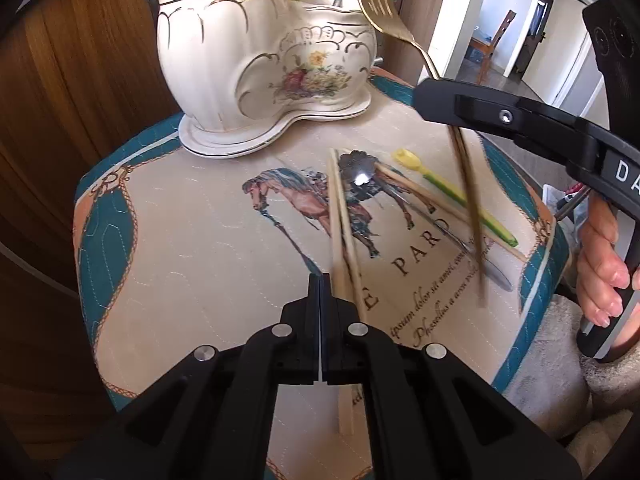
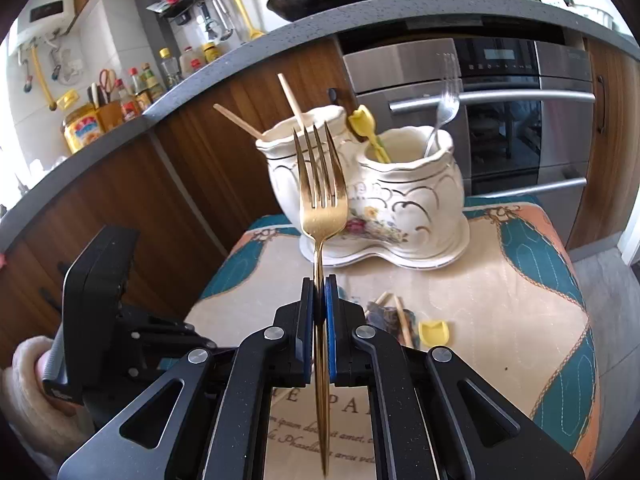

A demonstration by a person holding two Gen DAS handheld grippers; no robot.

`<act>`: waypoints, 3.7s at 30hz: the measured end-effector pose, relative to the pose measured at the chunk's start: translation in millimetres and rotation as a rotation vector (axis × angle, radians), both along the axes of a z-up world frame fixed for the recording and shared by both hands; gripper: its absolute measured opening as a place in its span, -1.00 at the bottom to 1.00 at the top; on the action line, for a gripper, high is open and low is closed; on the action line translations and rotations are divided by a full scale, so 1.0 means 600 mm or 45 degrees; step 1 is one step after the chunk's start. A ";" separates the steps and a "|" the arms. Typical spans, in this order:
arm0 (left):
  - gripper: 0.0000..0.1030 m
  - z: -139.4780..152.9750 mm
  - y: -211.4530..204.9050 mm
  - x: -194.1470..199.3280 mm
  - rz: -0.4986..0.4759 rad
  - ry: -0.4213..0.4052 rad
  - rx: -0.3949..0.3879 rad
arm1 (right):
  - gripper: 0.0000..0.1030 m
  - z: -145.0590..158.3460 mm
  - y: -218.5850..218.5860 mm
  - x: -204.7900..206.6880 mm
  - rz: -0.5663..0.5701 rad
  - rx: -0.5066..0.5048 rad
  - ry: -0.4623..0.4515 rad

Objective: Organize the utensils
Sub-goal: 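Lift the chopstick over the tall cup while the right tool lifts the fork over the small cup, then drop the chopstick into the tall cup while the right tool drops the fork into the small cup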

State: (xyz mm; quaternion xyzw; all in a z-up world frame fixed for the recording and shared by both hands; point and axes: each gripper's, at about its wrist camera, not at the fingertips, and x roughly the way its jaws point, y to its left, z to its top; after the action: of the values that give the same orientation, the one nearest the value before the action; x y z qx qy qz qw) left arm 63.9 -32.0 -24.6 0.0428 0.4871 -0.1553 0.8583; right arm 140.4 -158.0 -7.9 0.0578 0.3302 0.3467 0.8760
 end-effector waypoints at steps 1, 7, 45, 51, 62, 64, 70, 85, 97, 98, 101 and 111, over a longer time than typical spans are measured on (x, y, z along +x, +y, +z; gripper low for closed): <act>-1.00 0.000 -0.002 -0.002 -0.010 0.007 -0.013 | -0.87 0.003 0.002 -0.003 0.003 -0.003 -0.006; -1.00 -0.011 -0.008 -0.003 -0.039 0.024 0.032 | -0.87 0.014 0.004 -0.015 0.010 -0.025 -0.035; -0.88 0.165 0.097 -0.037 0.144 -0.702 -0.200 | -0.87 0.095 -0.063 -0.026 -0.208 0.061 -0.296; -0.88 0.219 0.167 0.013 0.323 -0.932 -0.373 | -0.87 0.144 -0.057 0.013 -0.253 0.112 -0.377; -0.88 0.221 0.187 0.134 0.395 -1.074 -0.606 | -0.87 0.189 -0.039 0.100 -0.327 0.185 -0.450; -0.88 0.219 0.181 0.147 0.389 -1.078 -0.615 | -0.87 0.189 -0.034 0.114 -0.336 0.180 -0.450; -0.88 0.213 0.164 0.179 0.360 -1.099 -0.606 | -0.87 0.176 -0.034 0.150 -0.407 0.176 -0.453; -0.88 0.185 0.145 0.196 0.256 -1.046 -0.629 | -0.87 0.124 -0.027 0.188 -0.419 0.165 -0.364; -0.88 0.172 0.146 0.182 0.213 -1.019 -0.592 | -0.87 0.085 -0.020 0.205 -0.381 0.093 -0.263; -0.88 0.172 0.146 0.181 0.213 -1.018 -0.588 | -0.87 0.082 -0.020 0.206 -0.376 0.089 -0.252; -0.88 0.172 0.143 0.177 0.204 -1.020 -0.560 | -0.87 0.072 -0.017 0.206 -0.359 0.081 -0.231; -0.83 0.177 0.146 0.160 0.211 -1.049 -0.512 | -0.87 0.057 -0.014 0.211 -0.346 0.050 -0.190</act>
State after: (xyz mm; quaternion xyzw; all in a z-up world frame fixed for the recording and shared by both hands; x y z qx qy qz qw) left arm 159.6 55.8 81.4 -0.1053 0.0676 -0.1478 0.9811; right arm 266.7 -166.5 26.3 0.0933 0.2465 0.2347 0.9357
